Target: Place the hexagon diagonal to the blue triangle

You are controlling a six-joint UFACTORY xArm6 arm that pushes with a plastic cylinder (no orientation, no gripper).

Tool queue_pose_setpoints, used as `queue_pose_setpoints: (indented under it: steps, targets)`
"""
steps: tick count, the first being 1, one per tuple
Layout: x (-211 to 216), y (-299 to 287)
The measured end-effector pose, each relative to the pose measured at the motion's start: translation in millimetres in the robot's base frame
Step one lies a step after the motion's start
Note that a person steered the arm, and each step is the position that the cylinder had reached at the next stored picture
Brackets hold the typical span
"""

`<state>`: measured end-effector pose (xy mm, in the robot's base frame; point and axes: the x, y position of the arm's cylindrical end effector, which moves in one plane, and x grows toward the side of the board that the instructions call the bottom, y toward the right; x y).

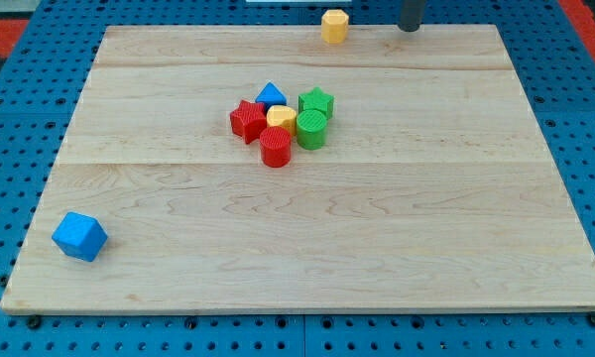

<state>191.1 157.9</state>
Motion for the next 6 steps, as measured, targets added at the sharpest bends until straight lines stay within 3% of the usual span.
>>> queue_pose_setpoints:
  steps: [2, 3, 5, 6]
  targets:
    - [0, -6]
    - [3, -51]
    - [127, -156]
    - [100, -69]
